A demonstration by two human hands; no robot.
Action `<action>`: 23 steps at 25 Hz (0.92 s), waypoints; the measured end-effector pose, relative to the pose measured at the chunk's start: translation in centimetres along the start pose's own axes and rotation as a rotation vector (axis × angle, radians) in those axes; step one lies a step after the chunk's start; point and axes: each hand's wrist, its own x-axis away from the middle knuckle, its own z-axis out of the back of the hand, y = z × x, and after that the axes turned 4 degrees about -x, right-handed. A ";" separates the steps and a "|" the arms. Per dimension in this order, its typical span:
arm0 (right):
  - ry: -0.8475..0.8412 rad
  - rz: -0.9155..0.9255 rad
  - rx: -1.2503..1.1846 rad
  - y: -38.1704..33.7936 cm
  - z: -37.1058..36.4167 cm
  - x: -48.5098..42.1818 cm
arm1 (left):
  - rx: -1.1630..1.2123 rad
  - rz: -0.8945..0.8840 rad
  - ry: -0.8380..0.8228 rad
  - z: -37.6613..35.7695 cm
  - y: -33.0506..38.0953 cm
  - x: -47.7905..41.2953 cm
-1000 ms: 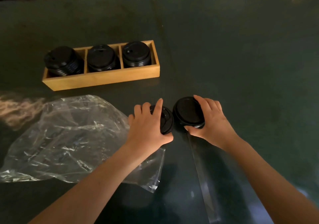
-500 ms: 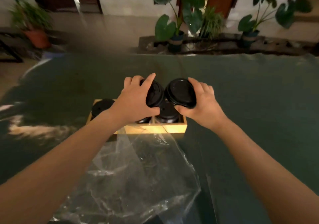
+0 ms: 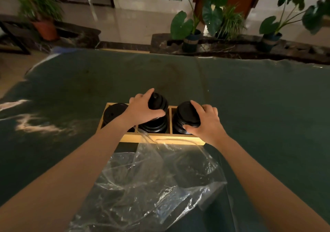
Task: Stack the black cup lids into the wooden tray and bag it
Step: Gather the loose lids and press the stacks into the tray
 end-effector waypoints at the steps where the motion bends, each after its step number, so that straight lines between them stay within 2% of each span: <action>1: 0.002 0.009 0.004 0.0 -0.3 0.0 | -0.160 -0.033 0.047 -0.3 -0.2 0.1; 3: -0.011 0.034 0.054 0.1 -0.9 0.0 | -0.367 -0.103 0.114 -1.1 -0.5 0.2; 6: -0.037 0.035 0.120 0.3 -1.7 0.1 | -0.454 -0.157 0.116 -2.5 -0.8 0.1; 10: -0.043 0.028 0.114 0.7 -2.1 0.3 | -0.467 -0.170 0.082 -4.1 -1.4 -0.2; 15: -0.068 0.068 0.237 1.0 -2.4 0.5 | -0.488 -0.163 0.031 -5.0 -2.3 -0.1; 19: -0.048 0.082 0.216 0.8 -2.8 0.1 | -0.377 -0.127 0.003 -5.0 -2.5 -0.6; 23: -0.055 0.078 0.220 0.9 -3.5 0.0 | -0.466 -0.153 0.000 -5.6 -2.3 -0.8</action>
